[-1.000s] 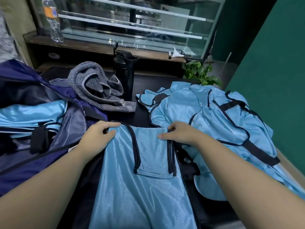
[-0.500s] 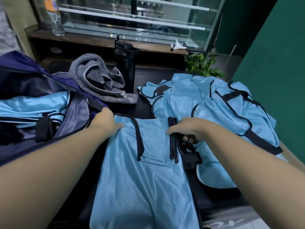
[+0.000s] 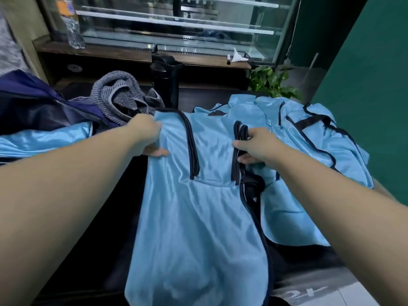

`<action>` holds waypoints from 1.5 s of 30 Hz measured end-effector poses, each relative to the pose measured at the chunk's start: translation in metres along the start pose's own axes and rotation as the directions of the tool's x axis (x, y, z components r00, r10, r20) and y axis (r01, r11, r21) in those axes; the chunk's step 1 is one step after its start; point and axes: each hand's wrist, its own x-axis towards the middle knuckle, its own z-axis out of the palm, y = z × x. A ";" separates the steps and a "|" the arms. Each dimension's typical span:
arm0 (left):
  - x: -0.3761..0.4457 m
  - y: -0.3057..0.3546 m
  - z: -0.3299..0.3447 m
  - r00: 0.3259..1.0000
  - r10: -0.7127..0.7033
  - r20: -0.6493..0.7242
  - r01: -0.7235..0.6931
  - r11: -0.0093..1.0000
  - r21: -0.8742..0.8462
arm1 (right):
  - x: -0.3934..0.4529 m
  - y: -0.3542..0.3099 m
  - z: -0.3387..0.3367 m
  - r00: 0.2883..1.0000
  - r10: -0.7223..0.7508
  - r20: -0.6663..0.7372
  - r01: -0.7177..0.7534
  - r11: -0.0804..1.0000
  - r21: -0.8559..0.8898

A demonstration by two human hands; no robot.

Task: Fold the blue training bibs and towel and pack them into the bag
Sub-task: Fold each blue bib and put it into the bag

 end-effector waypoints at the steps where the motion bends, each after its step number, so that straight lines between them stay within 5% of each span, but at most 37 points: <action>1: -0.005 0.001 -0.001 0.999 0.038 -0.012 -0.039 0.995 -0.092 | 0.001 0.000 0.000 0.996 -0.082 -0.045 0.081 0.996 -0.029; 5: -0.027 -0.014 -0.007 0.968 0.244 -0.053 -0.249 0.931 -0.268 | -0.009 0.007 0.000 0.935 -0.334 -0.124 0.320 0.940 -0.116; 9: -0.056 -0.045 -0.018 0.840 0.541 0.040 -0.498 0.798 -0.340 | -0.030 0.030 -0.002 0.822 -0.562 -0.096 0.531 0.816 -0.227; 14: -0.087 -0.090 -0.032 0.608 0.691 0.391 -0.782 0.607 0.145 | -0.058 0.072 -0.012 0.628 -0.756 0.184 0.749 0.524 -0.405; 18: -0.101 -0.110 -0.028 0.517 0.576 0.633 -0.853 0.406 0.328 | -0.078 0.091 -0.015 0.658 -0.671 0.341 0.721 0.433 -0.541; 22: -0.098 -0.114 -0.022 0.604 0.474 0.641 -0.797 0.356 0.488 | -0.087 0.104 -0.019 0.695 -0.652 0.302 0.681 0.465 -0.565; 25: -0.108 -0.097 -0.008 0.573 0.616 0.540 -0.815 0.360 0.453 | -0.101 0.111 -0.027 0.796 -0.582 0.167 0.573 0.633 -0.520; 27: -0.127 -0.081 0.016 0.578 0.636 0.512 -0.815 0.431 0.387 | -0.111 0.118 -0.028 0.819 -0.535 0.204 0.557 0.659 -0.506; 29: -0.146 -0.075 0.050 0.626 0.511 0.589 -0.775 0.492 0.396 | -0.117 0.128 -0.025 0.816 -0.492 0.304 0.574 0.622 -0.533; 33: -0.158 -0.077 0.091 0.640 0.442 0.628 -0.763 0.455 0.458 | -0.120 0.138 -0.019 0.830 -0.456 0.322 0.555 0.614 -0.561; 39: -0.155 -0.087 0.090 0.643 0.449 0.621 -0.766 0.402 0.502 | -0.123 0.121 -0.001 0.885 -0.460 0.072 0.465 0.872 -0.153; 45: -0.157 -0.082 0.089 0.652 0.454 0.608 -0.757 0.433 0.489 | -0.118 0.114 -0.010 0.916 -0.387 -0.105 0.388 0.922 -0.006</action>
